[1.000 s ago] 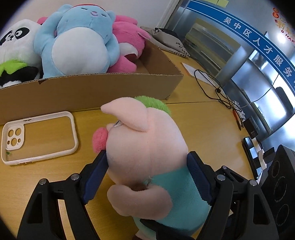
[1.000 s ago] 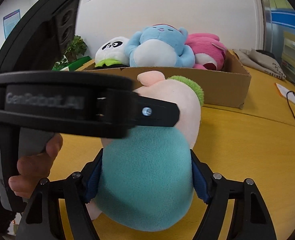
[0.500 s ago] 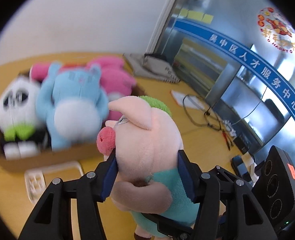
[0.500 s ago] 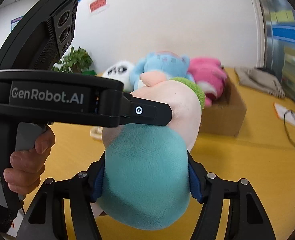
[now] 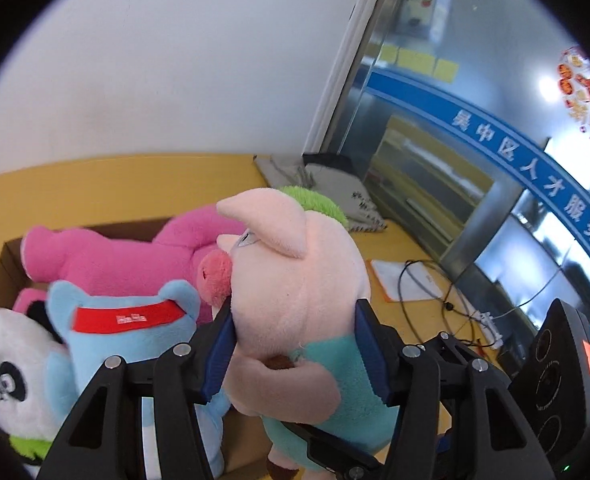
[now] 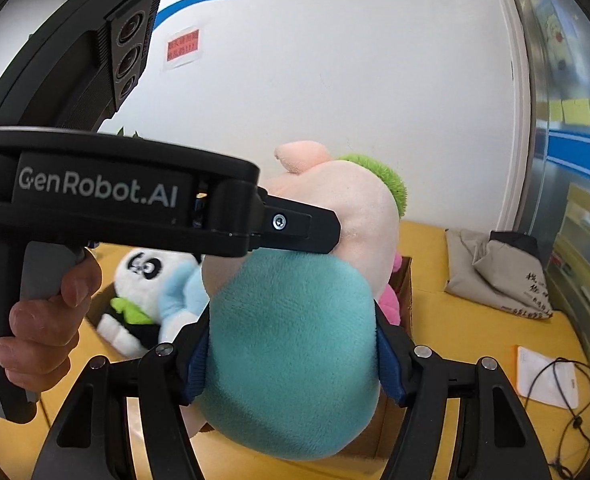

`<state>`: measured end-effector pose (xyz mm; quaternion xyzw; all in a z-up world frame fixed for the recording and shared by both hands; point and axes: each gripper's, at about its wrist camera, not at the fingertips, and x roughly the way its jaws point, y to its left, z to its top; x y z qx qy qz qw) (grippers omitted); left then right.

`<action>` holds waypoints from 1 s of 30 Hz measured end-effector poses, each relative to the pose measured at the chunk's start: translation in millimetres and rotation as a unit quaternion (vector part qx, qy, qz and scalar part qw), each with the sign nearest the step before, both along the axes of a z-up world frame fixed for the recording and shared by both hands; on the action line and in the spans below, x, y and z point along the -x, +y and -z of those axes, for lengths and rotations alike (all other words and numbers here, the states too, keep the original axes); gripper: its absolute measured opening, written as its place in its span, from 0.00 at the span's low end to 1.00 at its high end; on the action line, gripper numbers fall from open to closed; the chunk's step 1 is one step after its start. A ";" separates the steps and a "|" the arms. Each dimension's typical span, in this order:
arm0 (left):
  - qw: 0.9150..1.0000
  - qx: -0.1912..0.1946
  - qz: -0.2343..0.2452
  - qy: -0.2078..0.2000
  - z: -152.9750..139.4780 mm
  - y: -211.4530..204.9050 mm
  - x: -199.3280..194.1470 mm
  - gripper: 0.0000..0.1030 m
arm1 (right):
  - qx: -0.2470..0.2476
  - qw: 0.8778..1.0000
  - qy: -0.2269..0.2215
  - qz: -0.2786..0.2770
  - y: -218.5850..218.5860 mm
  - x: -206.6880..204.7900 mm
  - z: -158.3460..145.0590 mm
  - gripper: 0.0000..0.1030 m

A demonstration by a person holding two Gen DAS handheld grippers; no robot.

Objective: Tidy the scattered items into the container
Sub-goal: 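Lift the pig plush with both grippers and carry it over the box, then lower the pig plush into the box and open both grippers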

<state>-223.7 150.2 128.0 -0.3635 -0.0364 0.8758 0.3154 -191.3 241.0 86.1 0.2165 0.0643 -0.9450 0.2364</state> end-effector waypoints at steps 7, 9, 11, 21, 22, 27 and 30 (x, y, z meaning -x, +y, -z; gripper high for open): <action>0.998 0.042 0.027 -0.044 60.4 34.3 19.3 0.53 | -0.037 0.996 -0.068 0.039 10.0 45.1 72.6 0.71; 0.997 0.046 0.029 -0.046 63.0 37.3 14.2 0.54 | -0.037 0.995 -0.084 0.036 16.8 44.8 80.7 0.71; 0.996 0.046 0.028 -0.065 67.1 39.1 13.2 0.54 | -0.035 0.994 -0.099 0.036 21.5 42.3 81.3 0.72; 0.992 0.014 0.030 -0.124 90.5 33.4 1.5 0.67 | -0.055 0.990 -0.124 0.040 34.6 12.3 100.4 0.76; 0.992 0.009 0.029 -0.124 89.4 31.0 -0.1 0.67 | -0.050 0.990 -0.126 0.040 36.1 13.3 100.8 0.78; 0.999 0.009 -0.027 -0.038 49.2 -4.7 -31.2 0.65 | -0.035 0.990 -0.128 0.040 39.3 6.8 94.6 0.88; 0.999 -0.013 -0.038 0.016 19.1 -48.5 -57.9 0.70 | -0.021 0.992 -0.114 0.040 45.4 -12.0 82.5 1.00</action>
